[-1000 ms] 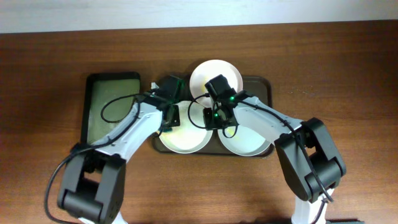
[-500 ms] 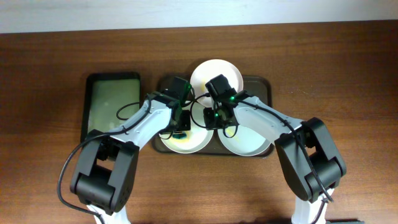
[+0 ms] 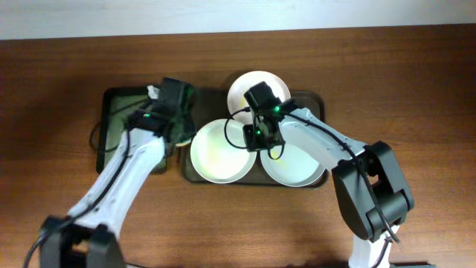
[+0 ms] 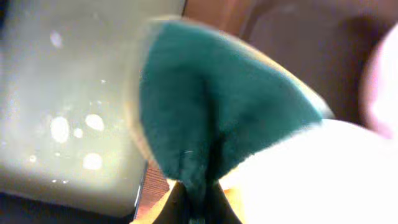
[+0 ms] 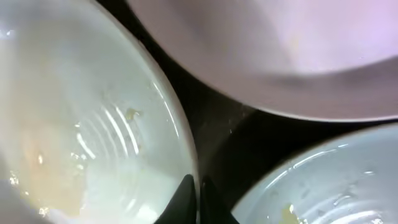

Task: Clean dirty plates on tray and stack at the side

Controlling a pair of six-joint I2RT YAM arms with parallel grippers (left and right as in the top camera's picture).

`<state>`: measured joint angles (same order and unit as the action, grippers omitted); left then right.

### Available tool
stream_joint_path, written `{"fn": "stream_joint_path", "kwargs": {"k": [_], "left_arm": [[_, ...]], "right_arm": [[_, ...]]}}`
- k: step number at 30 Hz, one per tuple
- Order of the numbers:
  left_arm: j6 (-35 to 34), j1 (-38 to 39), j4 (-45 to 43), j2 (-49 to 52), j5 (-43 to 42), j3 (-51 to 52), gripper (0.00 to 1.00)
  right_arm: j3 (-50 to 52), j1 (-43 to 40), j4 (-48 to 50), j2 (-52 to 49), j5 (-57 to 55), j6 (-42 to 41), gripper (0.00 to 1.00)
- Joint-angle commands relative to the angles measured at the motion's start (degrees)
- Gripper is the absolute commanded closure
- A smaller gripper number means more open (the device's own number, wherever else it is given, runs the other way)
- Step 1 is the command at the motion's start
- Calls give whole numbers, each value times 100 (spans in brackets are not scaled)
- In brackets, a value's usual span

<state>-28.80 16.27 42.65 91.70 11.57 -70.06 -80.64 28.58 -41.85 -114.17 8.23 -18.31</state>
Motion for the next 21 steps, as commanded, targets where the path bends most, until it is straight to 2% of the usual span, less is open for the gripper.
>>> {"fn": "stream_joint_path", "kwargs": {"k": [1,4,9,15,17,21], "left_arm": [[278,-258,-17,-271,-815,-17,100],[282,-750,-17,-269,-929,-17,100],[645,-1814,28,-269,-925,-17,100],[671,-2573,197,-262,-925,-15,100],[883,-2610,195,-258,-927,-15,100],[883,-2610,197,-258,-925,-15,100]], "right_arm": [[-654,-4,-361,46,-144,437,96],[-1239,11,-927,92,-723,680,96],[-2157,573,-1585,175,-3265,1185,96],[-2332,1655,-1342,175,-5399,2518,96],[-2332,1963,-1115,175,-6225,2973,96],[-2332,2520,-415,175,-7525,4201,96]]}}
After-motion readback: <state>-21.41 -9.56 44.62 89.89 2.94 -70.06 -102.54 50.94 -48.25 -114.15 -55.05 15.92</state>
